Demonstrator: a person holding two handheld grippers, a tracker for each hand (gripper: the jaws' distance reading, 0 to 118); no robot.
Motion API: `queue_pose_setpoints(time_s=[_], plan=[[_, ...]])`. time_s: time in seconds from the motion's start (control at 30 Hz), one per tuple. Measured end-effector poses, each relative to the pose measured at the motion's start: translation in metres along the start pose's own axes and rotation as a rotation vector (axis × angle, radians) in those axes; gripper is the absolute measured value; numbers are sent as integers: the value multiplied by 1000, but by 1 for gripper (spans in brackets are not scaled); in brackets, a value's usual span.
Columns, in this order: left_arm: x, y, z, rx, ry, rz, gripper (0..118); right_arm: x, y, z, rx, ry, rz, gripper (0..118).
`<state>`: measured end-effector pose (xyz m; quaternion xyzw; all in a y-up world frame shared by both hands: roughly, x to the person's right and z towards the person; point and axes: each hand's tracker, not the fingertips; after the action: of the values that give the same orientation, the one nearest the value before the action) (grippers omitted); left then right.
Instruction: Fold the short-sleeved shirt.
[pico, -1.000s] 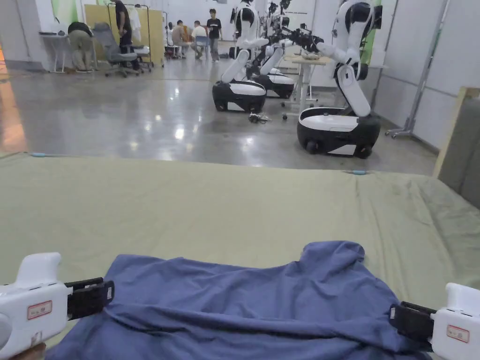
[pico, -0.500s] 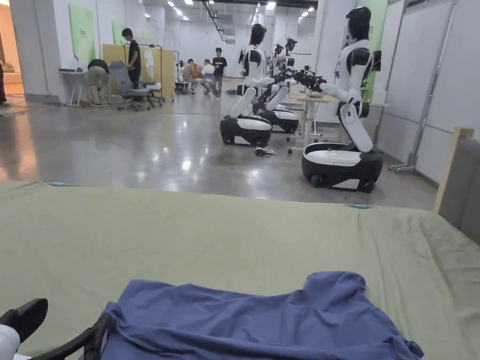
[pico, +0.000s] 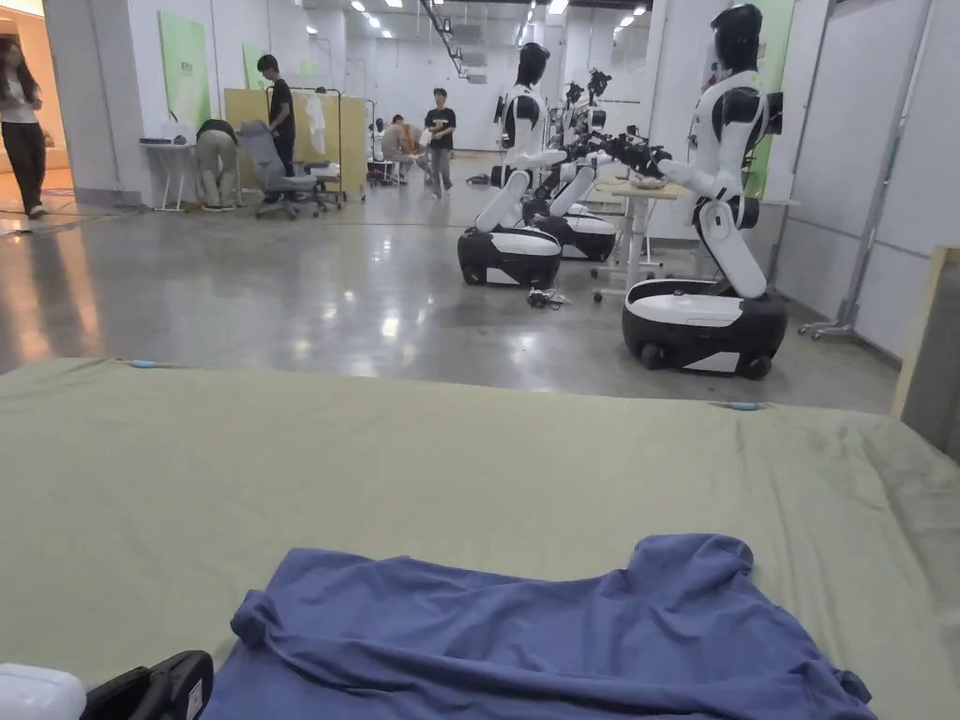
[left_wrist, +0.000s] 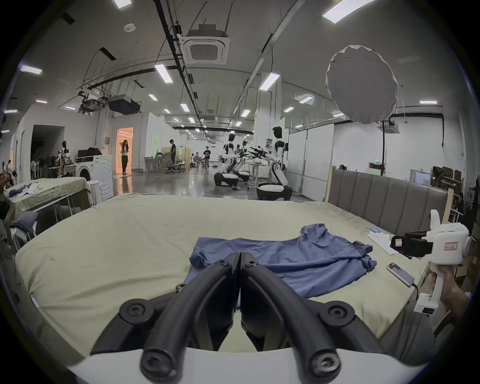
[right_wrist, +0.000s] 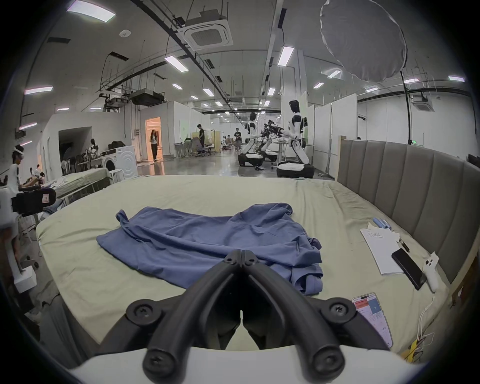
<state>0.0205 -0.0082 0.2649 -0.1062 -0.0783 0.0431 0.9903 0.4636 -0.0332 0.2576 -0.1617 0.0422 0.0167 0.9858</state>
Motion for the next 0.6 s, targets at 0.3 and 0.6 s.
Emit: queue_pose_setpoints(time_s=[0.3,0.6], plan=[[-37,-15,-47,-176,-47,118,5,1,-7,-4,-29,40,0,0],[-85,-62,-153,-427,2,286,74,21,-20,-6,-78,31,-42,0]])
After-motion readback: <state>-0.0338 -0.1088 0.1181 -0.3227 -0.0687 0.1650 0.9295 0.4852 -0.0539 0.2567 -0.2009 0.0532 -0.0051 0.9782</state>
